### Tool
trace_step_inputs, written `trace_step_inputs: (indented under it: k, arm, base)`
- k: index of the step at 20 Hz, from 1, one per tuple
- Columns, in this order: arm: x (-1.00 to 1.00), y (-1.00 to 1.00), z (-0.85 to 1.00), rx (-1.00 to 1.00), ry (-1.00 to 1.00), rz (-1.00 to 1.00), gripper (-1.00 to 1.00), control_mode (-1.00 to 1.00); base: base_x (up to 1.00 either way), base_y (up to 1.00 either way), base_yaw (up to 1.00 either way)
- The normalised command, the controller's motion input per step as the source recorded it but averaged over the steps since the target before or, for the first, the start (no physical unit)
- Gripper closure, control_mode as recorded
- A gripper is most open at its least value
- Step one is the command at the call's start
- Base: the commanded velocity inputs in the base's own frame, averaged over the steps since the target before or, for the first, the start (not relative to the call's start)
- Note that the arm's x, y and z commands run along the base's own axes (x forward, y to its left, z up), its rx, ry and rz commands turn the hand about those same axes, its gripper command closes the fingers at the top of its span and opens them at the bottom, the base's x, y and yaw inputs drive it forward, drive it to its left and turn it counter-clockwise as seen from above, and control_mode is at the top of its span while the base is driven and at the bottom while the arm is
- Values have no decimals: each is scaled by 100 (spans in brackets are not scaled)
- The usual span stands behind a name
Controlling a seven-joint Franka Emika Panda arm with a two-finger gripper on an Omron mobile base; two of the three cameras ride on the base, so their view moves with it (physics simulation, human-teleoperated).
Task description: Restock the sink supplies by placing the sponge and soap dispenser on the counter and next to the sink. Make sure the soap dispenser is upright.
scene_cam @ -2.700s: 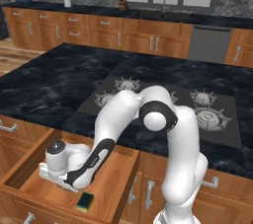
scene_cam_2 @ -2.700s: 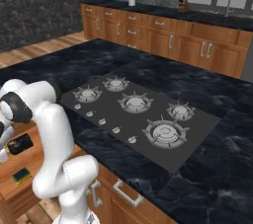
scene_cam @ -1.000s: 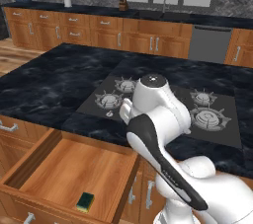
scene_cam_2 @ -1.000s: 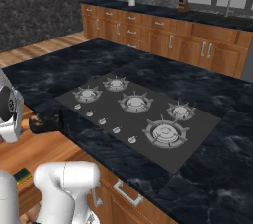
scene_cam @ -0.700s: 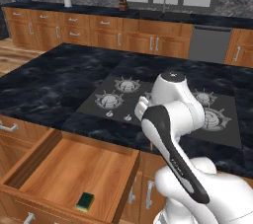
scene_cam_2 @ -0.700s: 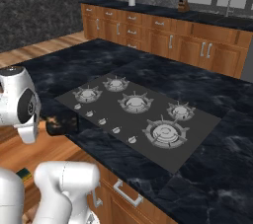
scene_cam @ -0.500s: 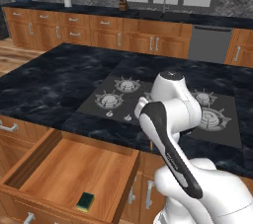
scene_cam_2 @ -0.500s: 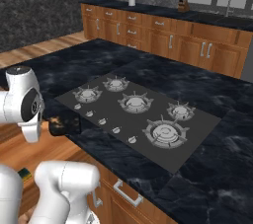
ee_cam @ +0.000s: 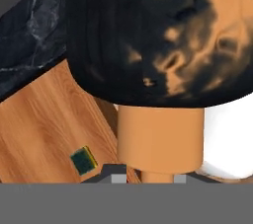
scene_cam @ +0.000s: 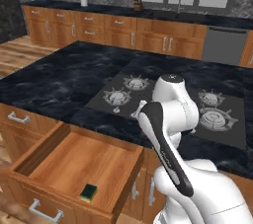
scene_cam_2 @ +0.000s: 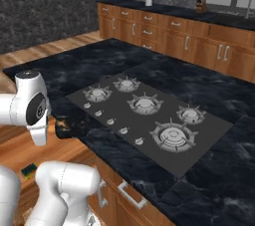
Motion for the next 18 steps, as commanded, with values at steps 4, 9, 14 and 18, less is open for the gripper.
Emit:
trace_step_inputs:
  k: [4,9,14,18]
  arm:
    - [0,0,0,0,0,0,100,100]
    - [0,0,0,0,0,0,100,100]
    - [0,0,0,0,0,0,100,100]
    - [0,0,0,0,0,0,100,100]
  base:
    - [-76,-11,60]
    - [-58,0,75]
    - [-12,21,86]
    - [0,41,91]
